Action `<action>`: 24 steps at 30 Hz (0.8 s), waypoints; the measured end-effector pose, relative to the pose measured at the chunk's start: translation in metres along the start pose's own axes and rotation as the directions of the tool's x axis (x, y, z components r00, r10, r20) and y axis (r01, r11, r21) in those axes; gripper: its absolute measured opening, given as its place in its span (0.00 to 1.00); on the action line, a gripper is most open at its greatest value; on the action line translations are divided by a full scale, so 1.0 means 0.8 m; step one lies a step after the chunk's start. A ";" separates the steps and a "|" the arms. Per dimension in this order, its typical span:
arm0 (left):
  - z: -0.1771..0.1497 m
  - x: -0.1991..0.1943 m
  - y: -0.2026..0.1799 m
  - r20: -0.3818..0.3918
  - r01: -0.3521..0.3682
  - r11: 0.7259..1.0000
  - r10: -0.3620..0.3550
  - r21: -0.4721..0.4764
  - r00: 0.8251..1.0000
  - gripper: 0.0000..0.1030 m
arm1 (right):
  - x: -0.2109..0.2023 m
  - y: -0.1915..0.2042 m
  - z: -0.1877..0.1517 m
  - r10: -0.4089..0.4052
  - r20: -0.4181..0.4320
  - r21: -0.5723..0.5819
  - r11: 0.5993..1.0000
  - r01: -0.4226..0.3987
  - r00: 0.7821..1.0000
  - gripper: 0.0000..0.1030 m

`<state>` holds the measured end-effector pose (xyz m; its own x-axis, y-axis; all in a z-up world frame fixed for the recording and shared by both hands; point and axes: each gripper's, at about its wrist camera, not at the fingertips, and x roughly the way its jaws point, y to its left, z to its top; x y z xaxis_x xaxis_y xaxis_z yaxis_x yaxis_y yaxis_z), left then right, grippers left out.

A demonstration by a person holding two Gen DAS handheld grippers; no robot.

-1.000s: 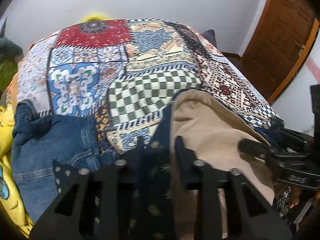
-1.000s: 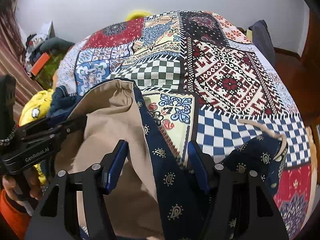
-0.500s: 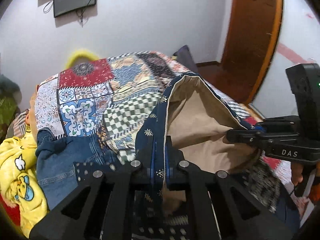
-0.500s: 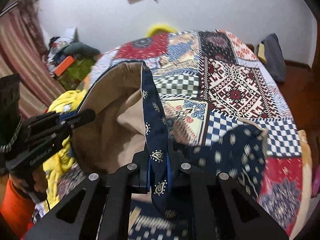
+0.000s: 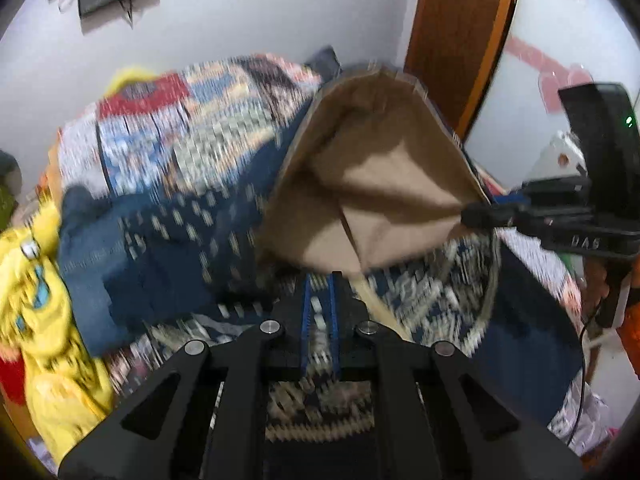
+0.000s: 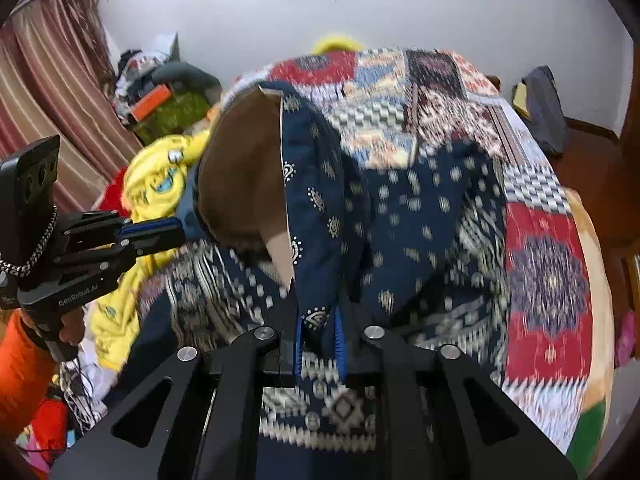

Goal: Fold large clothes

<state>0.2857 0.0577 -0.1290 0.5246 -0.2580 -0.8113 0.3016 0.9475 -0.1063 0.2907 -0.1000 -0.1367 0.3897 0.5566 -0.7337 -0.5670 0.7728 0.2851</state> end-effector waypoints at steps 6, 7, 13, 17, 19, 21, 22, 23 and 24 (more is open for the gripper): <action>-0.037 0.000 -0.003 -0.051 0.004 1.000 -0.005 -0.025 0.999 0.07 | -0.016 -0.004 -0.028 -0.010 -0.023 0.013 1.000 0.010 1.000 0.14; -0.040 -0.005 -0.002 -0.047 -0.007 1.000 0.006 -0.021 0.999 0.07 | -0.020 -0.004 -0.031 -0.001 -0.026 0.013 1.000 0.002 1.000 0.14; -0.016 -0.047 0.003 0.045 -0.083 0.997 0.083 0.003 0.996 0.36 | -0.044 0.000 -0.031 -0.041 -0.003 -0.020 0.999 0.041 0.999 0.16; 0.018 -0.062 0.013 0.120 -0.120 0.993 0.121 -0.012 0.985 0.49 | -0.059 -0.003 -0.015 -0.070 0.068 -0.017 0.997 0.071 0.995 0.32; 0.037 -0.056 0.018 0.129 -0.140 0.990 0.141 -0.014 0.982 0.49 | -0.063 -0.006 -0.004 -0.093 0.111 -0.005 0.996 0.094 0.989 0.45; 0.059 -0.041 0.024 0.126 -0.147 0.989 0.148 -0.019 0.981 0.49 | -0.059 -0.010 0.009 -0.100 0.129 0.005 0.995 0.101 0.987 0.45; 0.067 -0.034 0.026 0.118 -0.142 0.989 0.144 -0.028 0.982 0.49 | -0.054 -0.013 0.016 -0.096 0.130 0.013 0.995 0.095 0.987 0.45; 0.075 -0.025 0.028 0.110 -0.129 0.991 0.133 -0.036 0.985 0.49 | -0.049 -0.017 0.022 -0.093 0.129 0.022 0.996 0.091 0.987 0.45; 0.084 -0.014 0.031 0.101 -0.112 0.993 0.116 -0.046 0.988 0.49 | -0.043 -0.020 0.028 -0.092 0.126 0.031 0.996 0.089 0.988 0.45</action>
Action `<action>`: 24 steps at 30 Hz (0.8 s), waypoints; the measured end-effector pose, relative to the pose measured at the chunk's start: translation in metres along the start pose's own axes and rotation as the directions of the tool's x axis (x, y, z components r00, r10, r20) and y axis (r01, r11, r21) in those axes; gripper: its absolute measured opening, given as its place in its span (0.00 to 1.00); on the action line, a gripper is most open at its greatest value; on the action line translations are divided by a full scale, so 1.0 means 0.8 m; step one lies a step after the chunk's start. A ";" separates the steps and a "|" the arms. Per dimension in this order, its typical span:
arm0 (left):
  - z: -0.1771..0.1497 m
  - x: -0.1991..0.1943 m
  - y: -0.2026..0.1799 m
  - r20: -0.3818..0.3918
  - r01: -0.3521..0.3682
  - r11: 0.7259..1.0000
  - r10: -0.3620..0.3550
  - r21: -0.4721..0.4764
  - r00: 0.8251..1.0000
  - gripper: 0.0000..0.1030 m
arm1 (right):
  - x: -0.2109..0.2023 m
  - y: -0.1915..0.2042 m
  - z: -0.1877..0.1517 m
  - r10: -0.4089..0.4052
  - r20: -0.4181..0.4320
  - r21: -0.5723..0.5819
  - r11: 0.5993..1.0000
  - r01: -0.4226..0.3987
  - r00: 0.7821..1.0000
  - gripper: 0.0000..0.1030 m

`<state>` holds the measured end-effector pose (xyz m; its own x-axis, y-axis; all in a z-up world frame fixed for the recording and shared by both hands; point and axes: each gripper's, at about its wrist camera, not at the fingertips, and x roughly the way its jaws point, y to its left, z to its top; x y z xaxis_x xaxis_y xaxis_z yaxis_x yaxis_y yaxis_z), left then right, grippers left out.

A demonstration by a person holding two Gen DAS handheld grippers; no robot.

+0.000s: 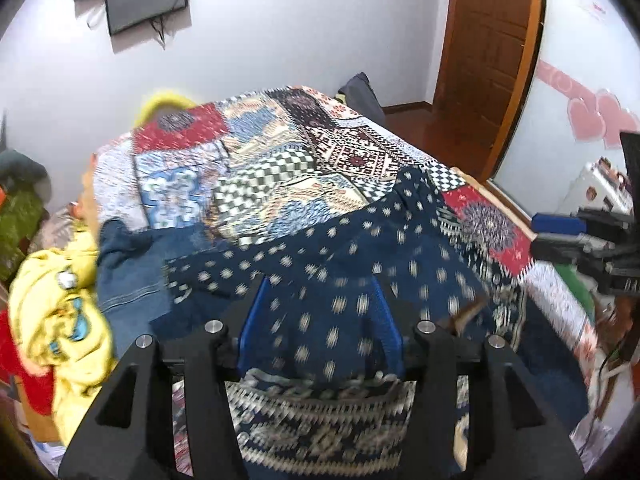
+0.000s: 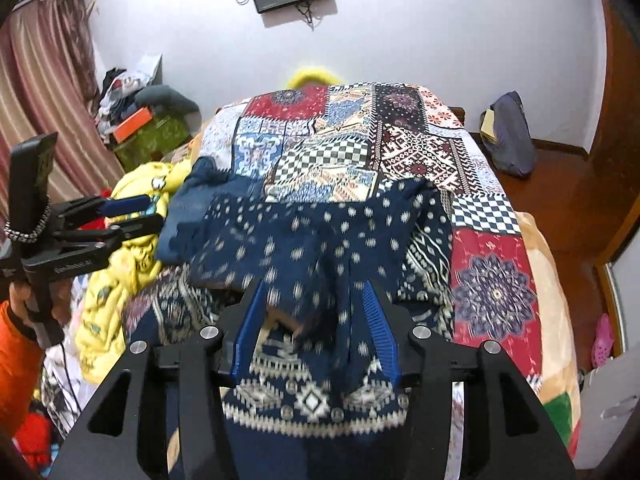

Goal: Fold large clothes

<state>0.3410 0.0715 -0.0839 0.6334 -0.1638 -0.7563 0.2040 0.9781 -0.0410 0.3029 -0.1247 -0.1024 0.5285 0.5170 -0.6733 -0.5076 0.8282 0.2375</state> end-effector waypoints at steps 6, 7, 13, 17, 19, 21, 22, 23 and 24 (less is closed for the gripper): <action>0.027 0.087 0.002 -0.096 0.008 1.000 -0.010 -0.014 0.995 0.49 | 0.059 -0.027 0.021 -0.015 -0.056 0.070 0.997 0.019 0.998 0.45; 0.025 0.101 0.002 -0.122 0.004 1.000 -0.005 -0.008 0.993 0.49 | 0.070 -0.033 0.023 -0.016 -0.074 0.089 0.996 0.022 0.997 0.45; -0.024 0.134 0.007 -0.218 0.042 0.999 -0.035 0.027 0.975 0.49 | 0.109 -0.052 0.013 0.018 -0.125 0.176 0.984 0.004 0.992 0.45; -0.075 0.128 0.006 -0.256 0.032 0.996 -0.011 0.079 0.967 0.49 | 0.126 -0.042 -0.006 0.052 -0.187 0.166 0.986 -0.020 0.981 0.45; -0.099 0.124 0.008 -0.273 0.018 0.996 0.008 0.092 0.962 0.49 | 0.133 -0.029 -0.020 0.053 -0.233 0.122 0.992 -0.025 0.971 0.45; -0.124 0.118 0.010 -0.278 -0.003 0.995 0.030 0.095 0.960 0.52 | 0.139 -0.019 -0.035 0.048 -0.275 0.086 0.996 -0.025 0.960 0.45; -0.132 0.111 0.012 -0.253 -0.015 0.996 0.037 0.087 0.967 0.54 | 0.142 -0.015 -0.044 0.045 -0.300 0.073 0.997 -0.024 0.953 0.45; -0.139 0.104 0.014 -0.237 -0.026 0.997 0.043 0.073 0.971 0.58 | 0.143 -0.013 -0.049 0.044 -0.317 0.067 0.997 -0.024 0.947 0.45; -0.145 0.097 0.019 -0.233 -0.034 0.998 0.044 0.046 0.972 0.60 | 0.144 -0.012 -0.055 0.043 -0.332 0.065 0.998 -0.022 0.942 0.45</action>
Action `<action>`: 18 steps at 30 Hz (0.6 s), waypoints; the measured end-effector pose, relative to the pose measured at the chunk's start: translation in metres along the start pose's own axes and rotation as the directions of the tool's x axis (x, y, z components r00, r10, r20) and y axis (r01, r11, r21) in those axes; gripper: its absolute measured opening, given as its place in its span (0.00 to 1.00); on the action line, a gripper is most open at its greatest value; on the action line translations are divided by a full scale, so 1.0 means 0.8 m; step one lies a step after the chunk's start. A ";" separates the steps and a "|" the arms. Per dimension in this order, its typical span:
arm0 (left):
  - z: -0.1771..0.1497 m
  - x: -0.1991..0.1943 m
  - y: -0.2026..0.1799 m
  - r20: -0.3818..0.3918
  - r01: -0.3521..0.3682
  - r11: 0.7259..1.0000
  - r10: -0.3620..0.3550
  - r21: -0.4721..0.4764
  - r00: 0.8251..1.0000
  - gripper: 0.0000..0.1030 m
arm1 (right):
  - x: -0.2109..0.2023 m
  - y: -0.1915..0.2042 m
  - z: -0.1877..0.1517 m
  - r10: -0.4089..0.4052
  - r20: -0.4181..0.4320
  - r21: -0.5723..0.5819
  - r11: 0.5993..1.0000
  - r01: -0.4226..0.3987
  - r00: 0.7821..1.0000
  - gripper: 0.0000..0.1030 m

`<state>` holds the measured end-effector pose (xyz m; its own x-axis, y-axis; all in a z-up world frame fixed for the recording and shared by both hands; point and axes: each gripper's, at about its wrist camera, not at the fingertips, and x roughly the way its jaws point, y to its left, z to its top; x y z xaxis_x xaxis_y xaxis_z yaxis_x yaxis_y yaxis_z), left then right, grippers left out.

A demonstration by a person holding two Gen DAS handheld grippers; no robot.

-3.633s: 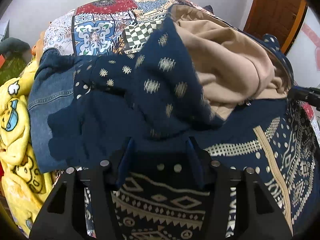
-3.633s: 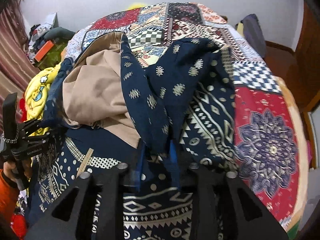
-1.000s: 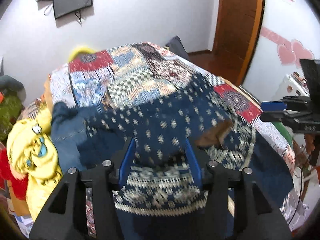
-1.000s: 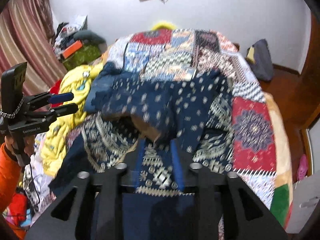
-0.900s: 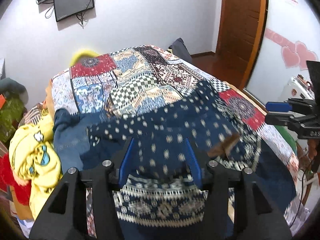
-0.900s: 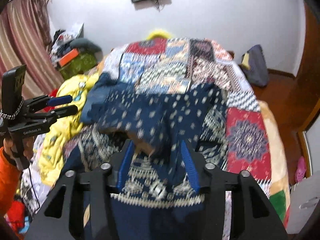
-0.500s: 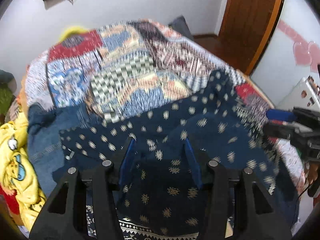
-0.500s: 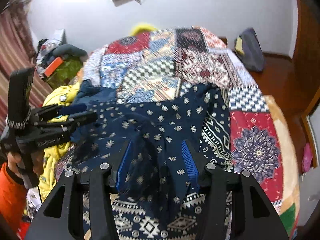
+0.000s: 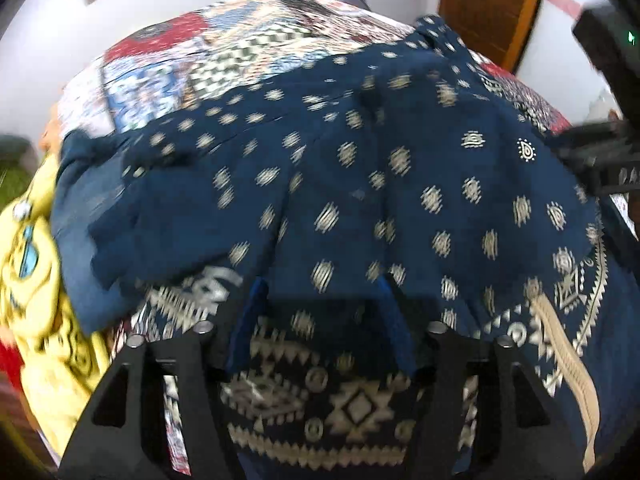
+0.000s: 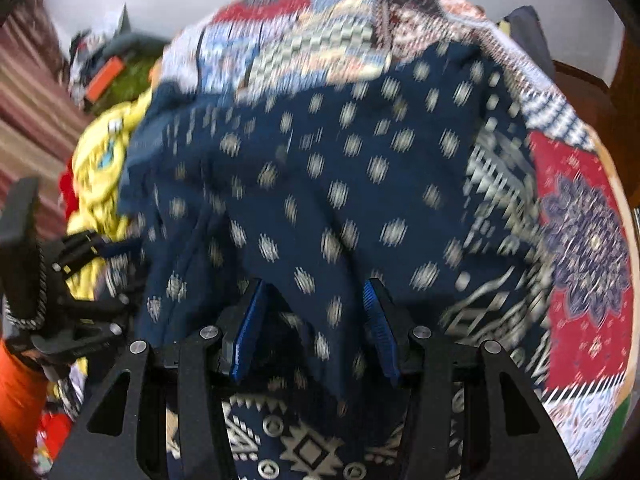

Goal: Fold large clothes

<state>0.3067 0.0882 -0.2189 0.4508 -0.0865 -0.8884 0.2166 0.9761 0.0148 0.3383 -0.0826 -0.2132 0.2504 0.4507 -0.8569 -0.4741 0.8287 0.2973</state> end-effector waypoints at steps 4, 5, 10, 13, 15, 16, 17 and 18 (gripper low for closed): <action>-0.019 -0.014 0.019 -0.003 0.034 0.995 -0.035 -0.096 0.999 0.60 | -0.007 -0.002 -0.014 0.002 -0.022 0.019 1.000 -0.002 1.000 0.45; -0.023 -0.019 0.025 -0.004 0.037 0.993 -0.038 -0.114 0.999 0.60 | -0.011 -0.003 -0.015 0.006 -0.028 0.025 1.000 -0.005 1.000 0.45; -0.024 -0.058 0.061 0.042 0.007 0.984 0.000 -0.180 0.999 0.60 | -0.054 -0.007 -0.017 -0.017 0.023 -0.008 1.000 0.017 1.000 0.45; -0.017 -0.086 0.094 0.100 0.023 0.967 0.003 -0.255 0.995 0.60 | -0.081 -0.019 -0.009 -0.043 0.090 -0.008 0.999 0.044 0.995 0.45; -0.009 -0.101 0.124 0.137 0.026 0.948 0.019 -0.316 0.990 0.60 | -0.096 -0.032 -0.001 -0.051 0.134 0.015 0.999 0.049 0.990 0.46; -0.005 -0.102 0.136 0.145 0.021 0.942 0.030 -0.336 0.989 0.60 | -0.105 -0.039 0.002 -0.057 0.158 0.032 0.998 0.052 0.986 0.46; 0.003 -0.101 0.150 0.151 0.015 0.933 0.042 -0.360 0.988 0.61 | -0.112 -0.048 0.006 -0.064 0.181 0.049 0.997 0.056 0.981 0.46; 0.008 -0.101 0.164 0.156 0.017 0.923 0.047 -0.385 0.987 0.61 | -0.114 -0.055 0.010 -0.069 0.195 0.061 0.996 0.058 0.978 0.48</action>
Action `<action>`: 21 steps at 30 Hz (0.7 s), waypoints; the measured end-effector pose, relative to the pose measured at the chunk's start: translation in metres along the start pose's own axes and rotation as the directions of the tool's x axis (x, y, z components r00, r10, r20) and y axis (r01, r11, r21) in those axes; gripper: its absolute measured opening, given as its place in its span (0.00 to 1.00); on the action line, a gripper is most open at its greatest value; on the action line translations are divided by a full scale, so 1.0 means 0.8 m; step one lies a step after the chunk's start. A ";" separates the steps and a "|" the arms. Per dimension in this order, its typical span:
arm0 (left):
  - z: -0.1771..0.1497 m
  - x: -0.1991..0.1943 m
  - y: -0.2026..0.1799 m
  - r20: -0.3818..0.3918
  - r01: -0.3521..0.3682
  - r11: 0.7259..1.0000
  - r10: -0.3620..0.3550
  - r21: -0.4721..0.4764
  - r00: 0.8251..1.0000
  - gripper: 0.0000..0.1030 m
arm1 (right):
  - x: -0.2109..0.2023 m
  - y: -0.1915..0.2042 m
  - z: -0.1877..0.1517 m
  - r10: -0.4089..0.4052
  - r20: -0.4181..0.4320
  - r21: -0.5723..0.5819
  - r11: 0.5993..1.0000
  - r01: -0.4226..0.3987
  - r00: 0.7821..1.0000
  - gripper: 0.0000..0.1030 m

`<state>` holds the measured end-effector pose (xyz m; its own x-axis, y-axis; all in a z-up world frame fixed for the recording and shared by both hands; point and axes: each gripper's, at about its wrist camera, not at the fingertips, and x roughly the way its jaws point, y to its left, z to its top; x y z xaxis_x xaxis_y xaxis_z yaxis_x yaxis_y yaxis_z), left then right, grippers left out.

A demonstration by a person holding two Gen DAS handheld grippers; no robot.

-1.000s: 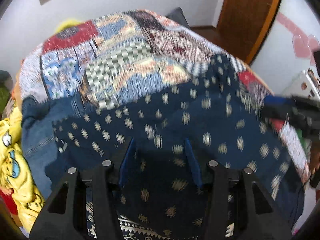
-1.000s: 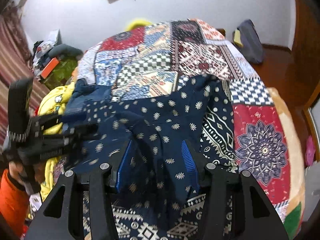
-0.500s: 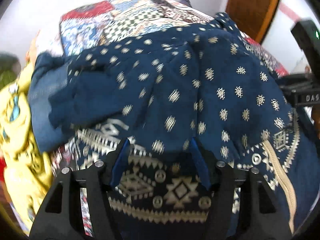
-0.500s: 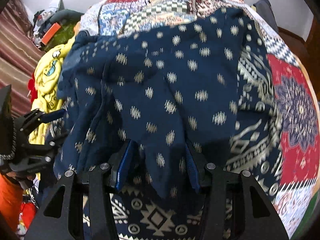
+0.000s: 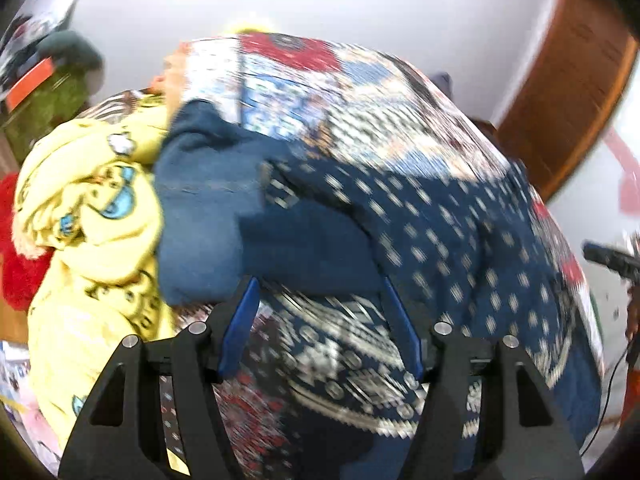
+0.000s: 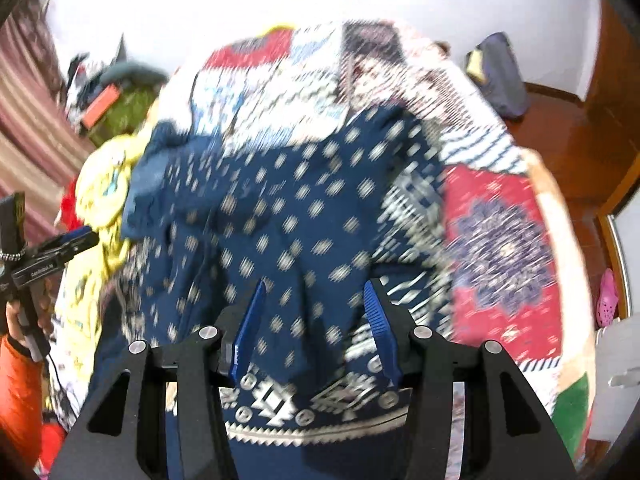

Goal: Fold large clothes

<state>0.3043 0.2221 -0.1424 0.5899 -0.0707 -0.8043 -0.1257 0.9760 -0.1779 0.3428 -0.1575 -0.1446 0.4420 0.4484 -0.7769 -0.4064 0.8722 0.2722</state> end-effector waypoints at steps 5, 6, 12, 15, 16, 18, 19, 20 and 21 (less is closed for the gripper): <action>0.035 0.046 0.044 -0.049 0.038 0.991 -0.045 -0.128 0.998 0.61 | 0.011 -0.031 0.023 -0.053 0.035 0.061 0.997 0.051 0.998 0.54; 0.038 0.057 0.049 -0.061 0.042 0.988 -0.052 -0.148 0.997 0.61 | 0.018 -0.038 0.027 -0.060 0.028 0.073 0.996 0.057 0.998 0.54; 0.060 0.135 0.068 -0.114 0.118 0.965 -0.147 -0.234 0.983 0.61 | 0.079 -0.087 0.045 -0.025 -0.053 0.192 0.981 0.035 0.998 0.54; 0.071 0.168 0.072 -0.137 0.118 0.959 -0.157 -0.256 0.978 0.61 | 0.105 -0.100 0.050 -0.023 -0.087 0.223 0.974 0.042 0.996 0.54; 0.075 0.178 0.076 -0.145 0.123 0.957 -0.166 -0.264 0.976 0.61 | 0.113 -0.104 0.052 -0.007 -0.119 0.220 0.975 0.033 0.993 0.54; 0.080 0.197 0.081 -0.161 0.125 0.953 -0.174 -0.278 0.971 0.61 | 0.126 -0.107 0.057 0.016 -0.121 0.230 0.973 0.012 0.993 0.54; 0.082 0.208 0.082 -0.174 0.124 0.952 -0.178 -0.280 0.969 0.61 | 0.129 -0.106 0.061 0.028 -0.112 0.225 0.974 -0.003 0.993 0.54; 0.083 0.219 0.082 -0.186 0.129 0.950 -0.187 -0.285 0.965 0.61 | 0.131 -0.104 0.064 0.033 -0.104 0.219 0.976 -0.010 0.994 0.54; 0.084 0.224 0.083 -0.184 0.126 0.950 -0.184 -0.287 0.965 0.61 | 0.134 -0.102 0.069 0.037 -0.099 0.209 0.978 -0.015 0.994 0.54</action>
<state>0.4552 0.2877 -0.2602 0.4458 -0.2859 -0.8483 -0.2737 0.8587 -0.4332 0.4677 -0.1694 -0.2186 0.3454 0.4585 -0.8188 -0.2371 0.8869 0.3966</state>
